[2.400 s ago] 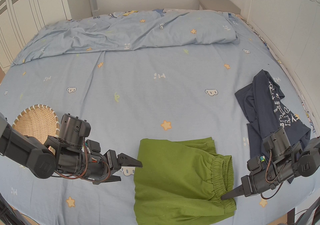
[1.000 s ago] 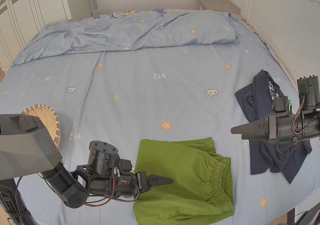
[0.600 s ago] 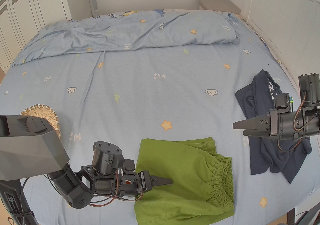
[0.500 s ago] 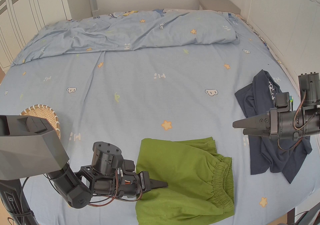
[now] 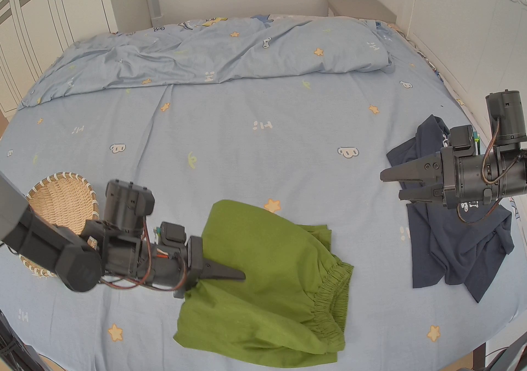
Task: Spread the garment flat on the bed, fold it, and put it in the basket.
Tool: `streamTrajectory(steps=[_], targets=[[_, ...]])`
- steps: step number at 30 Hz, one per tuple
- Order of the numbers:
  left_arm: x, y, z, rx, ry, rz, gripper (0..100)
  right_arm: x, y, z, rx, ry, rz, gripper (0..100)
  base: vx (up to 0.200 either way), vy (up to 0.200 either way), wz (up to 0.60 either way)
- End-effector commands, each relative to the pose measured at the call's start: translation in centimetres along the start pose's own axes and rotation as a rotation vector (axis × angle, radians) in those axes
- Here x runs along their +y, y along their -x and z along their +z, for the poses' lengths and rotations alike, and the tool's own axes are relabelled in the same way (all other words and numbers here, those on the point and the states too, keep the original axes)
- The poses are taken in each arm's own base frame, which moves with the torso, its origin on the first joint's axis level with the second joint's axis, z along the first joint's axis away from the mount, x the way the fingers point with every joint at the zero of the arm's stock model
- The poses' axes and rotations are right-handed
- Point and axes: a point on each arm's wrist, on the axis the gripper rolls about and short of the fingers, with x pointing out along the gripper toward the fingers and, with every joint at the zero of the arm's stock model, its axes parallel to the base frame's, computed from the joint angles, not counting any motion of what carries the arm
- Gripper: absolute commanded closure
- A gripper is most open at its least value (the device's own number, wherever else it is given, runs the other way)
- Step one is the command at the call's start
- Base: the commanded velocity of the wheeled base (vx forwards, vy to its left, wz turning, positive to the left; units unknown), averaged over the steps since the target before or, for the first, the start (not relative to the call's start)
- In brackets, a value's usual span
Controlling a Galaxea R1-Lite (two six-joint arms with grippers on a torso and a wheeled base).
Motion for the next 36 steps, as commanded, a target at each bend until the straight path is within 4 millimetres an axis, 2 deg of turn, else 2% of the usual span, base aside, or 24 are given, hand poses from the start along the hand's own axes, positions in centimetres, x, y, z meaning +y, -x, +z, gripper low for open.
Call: streamTrajectory(steps=[1, 6, 10, 18, 36], targets=[[-5.7, 5.0, 3.5, -0.111, -0.148, -0.063, 100, -0.7, -0.9, 0.3, 0.036, -0.033, -0.019, 0, 0.0, 0.0, 0.0], [-5.1, 4.8, 3.5, -0.072, -0.155, -0.019, 100, -0.7, -0.8, 0.4, 0.031, -0.033, -0.018, 0, 0.0, 0.0, 0.0], [-5.0, 5.9, 4.1, -0.113, -0.153, -0.017, 100, -0.7, -0.7, 0.4, 0.03, -0.034, -0.019, 0, 0.0, 0.0, 0.0], [-6.1, 7.7, 4.3, -0.144, -0.14, -0.007, 100, -0.5, -0.7, 0.3, 0.034, -0.03, -0.013, 0, 0.0, 0.2, 0.0], [-6.8, 7.2, 3.3, -0.115, -0.162, -0.012, 100, -0.5, -0.8, 0.2, 0.037, -0.032, -0.015, 0, 0.0, 0.2, 0.0]])
